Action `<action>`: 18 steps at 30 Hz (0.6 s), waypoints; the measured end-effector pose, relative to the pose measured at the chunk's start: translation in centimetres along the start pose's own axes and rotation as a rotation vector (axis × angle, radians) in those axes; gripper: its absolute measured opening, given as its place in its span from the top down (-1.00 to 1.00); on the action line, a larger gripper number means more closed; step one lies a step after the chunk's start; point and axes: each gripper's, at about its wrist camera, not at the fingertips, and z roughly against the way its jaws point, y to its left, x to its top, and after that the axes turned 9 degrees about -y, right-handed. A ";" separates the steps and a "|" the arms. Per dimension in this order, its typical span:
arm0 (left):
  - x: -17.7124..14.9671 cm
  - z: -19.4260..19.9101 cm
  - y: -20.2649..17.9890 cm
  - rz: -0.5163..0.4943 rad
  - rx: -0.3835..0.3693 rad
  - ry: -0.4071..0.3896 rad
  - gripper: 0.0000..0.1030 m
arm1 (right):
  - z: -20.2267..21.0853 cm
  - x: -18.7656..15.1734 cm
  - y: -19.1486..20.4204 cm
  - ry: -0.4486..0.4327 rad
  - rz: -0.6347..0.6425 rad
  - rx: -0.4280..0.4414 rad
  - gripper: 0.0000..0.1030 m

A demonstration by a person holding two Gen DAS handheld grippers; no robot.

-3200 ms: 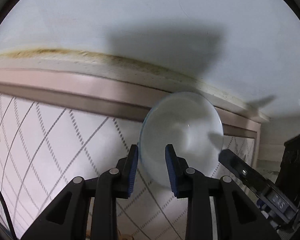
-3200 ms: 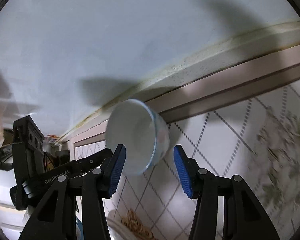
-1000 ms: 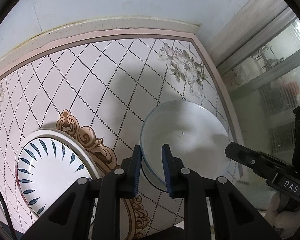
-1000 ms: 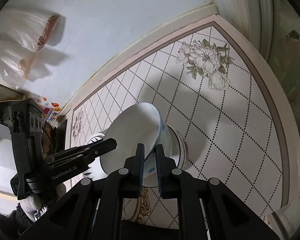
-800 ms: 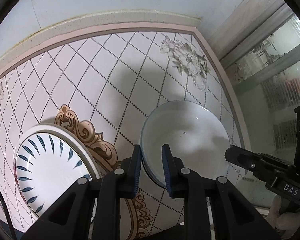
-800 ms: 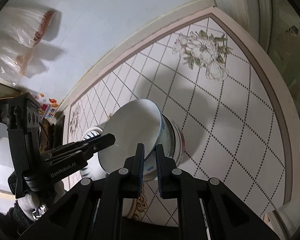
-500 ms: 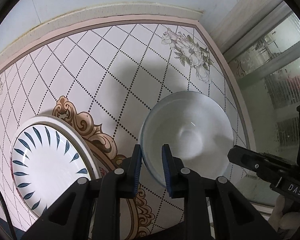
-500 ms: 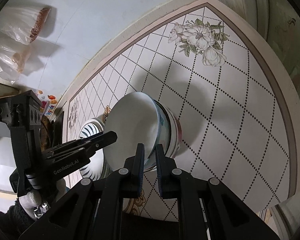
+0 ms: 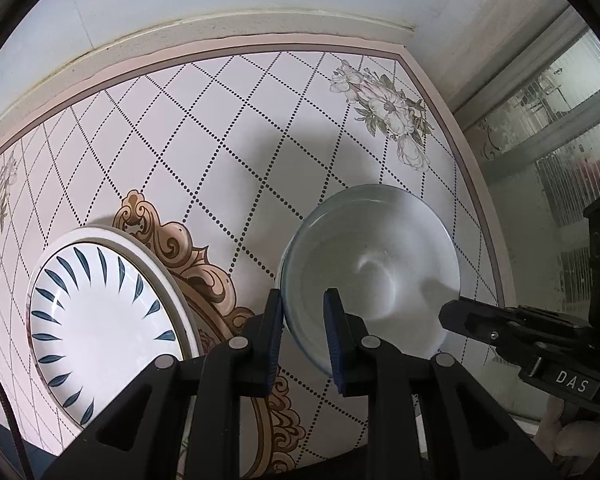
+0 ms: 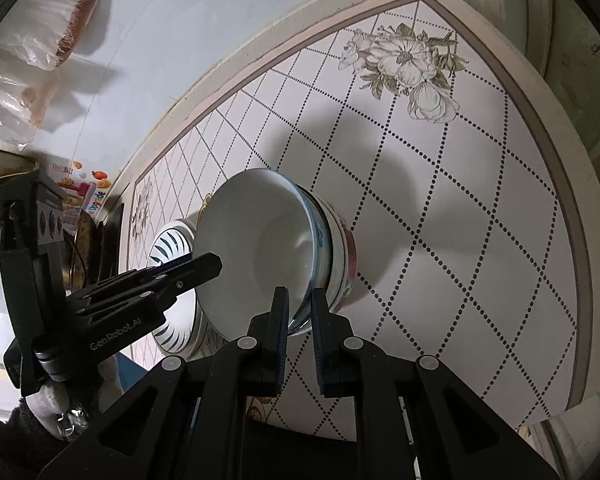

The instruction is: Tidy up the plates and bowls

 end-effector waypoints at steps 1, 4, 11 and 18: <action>-0.1 0.0 0.0 0.004 0.002 0.006 0.65 | -0.2 0.1 -0.1 0.010 0.000 0.001 0.75; -0.3 0.3 -0.1 -0.006 0.033 0.010 0.65 | -0.4 0.4 -0.1 0.033 -0.006 0.003 0.74; -0.9 3.8 -0.4 -0.042 0.059 -0.034 0.62 | 1.0 -0.1 2.1 0.021 0.048 -0.046 -0.05; -1.6 9.0 0.1 -0.061 0.023 -0.105 -0.38 | 5.4 -1.9 5.5 -0.088 0.097 -0.135 -0.68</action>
